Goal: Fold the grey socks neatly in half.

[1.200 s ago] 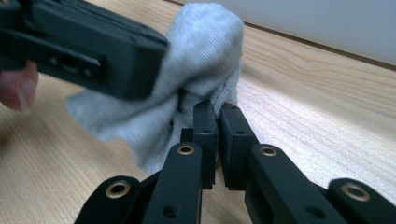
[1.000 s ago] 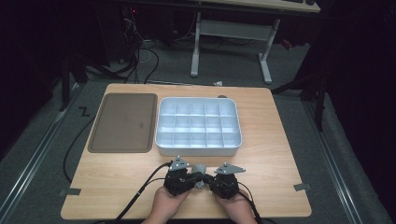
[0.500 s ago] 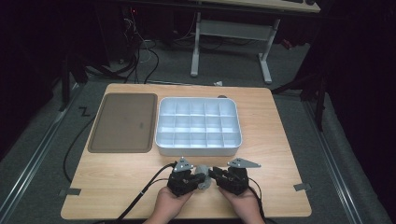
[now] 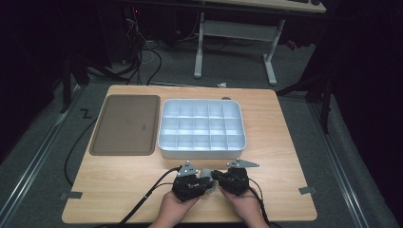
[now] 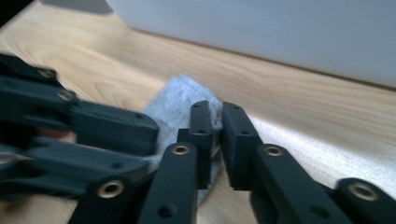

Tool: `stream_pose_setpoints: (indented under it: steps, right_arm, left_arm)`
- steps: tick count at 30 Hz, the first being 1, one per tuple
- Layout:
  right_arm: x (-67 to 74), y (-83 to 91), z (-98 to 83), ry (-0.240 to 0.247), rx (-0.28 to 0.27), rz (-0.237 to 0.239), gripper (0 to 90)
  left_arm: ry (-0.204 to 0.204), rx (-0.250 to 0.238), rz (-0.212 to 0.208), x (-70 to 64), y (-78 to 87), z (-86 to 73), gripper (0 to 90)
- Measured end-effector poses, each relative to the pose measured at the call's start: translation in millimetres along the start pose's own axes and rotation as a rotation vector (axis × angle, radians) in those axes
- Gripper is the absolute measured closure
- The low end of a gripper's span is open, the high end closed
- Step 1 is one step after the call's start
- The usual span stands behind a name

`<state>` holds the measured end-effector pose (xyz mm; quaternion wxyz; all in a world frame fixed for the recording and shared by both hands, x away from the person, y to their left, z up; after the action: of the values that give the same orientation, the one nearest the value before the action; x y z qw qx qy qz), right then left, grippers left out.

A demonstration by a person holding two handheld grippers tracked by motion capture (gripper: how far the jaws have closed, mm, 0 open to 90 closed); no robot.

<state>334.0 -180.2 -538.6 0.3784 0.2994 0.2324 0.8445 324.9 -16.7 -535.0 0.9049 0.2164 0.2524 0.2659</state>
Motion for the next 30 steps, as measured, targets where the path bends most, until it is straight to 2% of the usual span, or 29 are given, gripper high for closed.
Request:
stream_pose_setpoints:
  steps: [2,4,7,8,9,10,12,16,17,20,25,30]
  right_arm:
    - [0.4,-2.0,-2.3,0.009,0.01,0.007,84.7]
    - [1.3,-2.8,-2.3,0.013,0.01,0.007,84.9]
    - [1.6,-3.6,-2.4,0.025,0.012,-0.006,85.3]
    - [1.2,-4.8,-2.6,0.033,0.014,-0.01,85.4]
    - [1.2,-5.2,-2.7,0.035,0.017,-0.014,85.4]
    - [1.5,-5.5,-2.7,0.034,0.02,-0.015,85.4]
    - [1.8,-5.6,-2.7,0.034,0.02,-0.015,85.4]
    - [3.0,-6.4,-2.8,0.049,0.023,-0.021,85.4]
    - [3.0,-6.4,-2.8,0.049,0.023,-0.021,85.4]
    - [3.5,-6.6,-3.1,0.054,0.026,-0.021,85.4]
    - [5.1,-6.5,-2.2,0.055,0.024,-0.022,84.8]
    - [6.9,10.7,0.7,0.019,-0.006,0.007,74.2]
  left_arm:
    - [0.0,-0.001,-0.003,-0.2,2.3,-0.7,69.2]
    - [0.018,-0.009,-0.023,1.5,7.8,-1.9,66.6]
    - [0.028,-0.027,-0.031,2.5,14.3,-2.0,65.7]
    - [0.035,-0.062,-0.032,3.9,22.8,-1.5,66.9]
    - [0.035,-0.062,-0.032,3.9,22.8,-1.5,68.8]
    - [0.045,-0.083,-0.031,5.7,27.5,-0.8,70.5]
    - [0.046,-0.083,-0.028,6.3,27.3,-0.9,72.7]
    - [0.024,-0.042,-0.005,5.9,14.1,-5.8,76.0]
    - [0.024,-0.042,-0.005,5.9,14.1,-5.8,77.4]
    - [-0.006,0.001,0.02,5.4,10.6,-10.3,78.5]
    - [-0.008,0.022,0.037,6.6,8.6,-12.0,80.7]
    - [-0.014,0.034,0.051,7.5,6.5,-14.0,81.3]
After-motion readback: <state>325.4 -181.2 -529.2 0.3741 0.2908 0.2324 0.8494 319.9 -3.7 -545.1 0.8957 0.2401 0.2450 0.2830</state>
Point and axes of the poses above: each handheld gripper's, and its own axes: y roughly backward along the jaws, z roughly out of its top, x roughly to its left, the point moved 3 cm from there along -y, roughly forward along the jaws, and after that the axes turned 5 degrees about z, right-handed, at the moved point
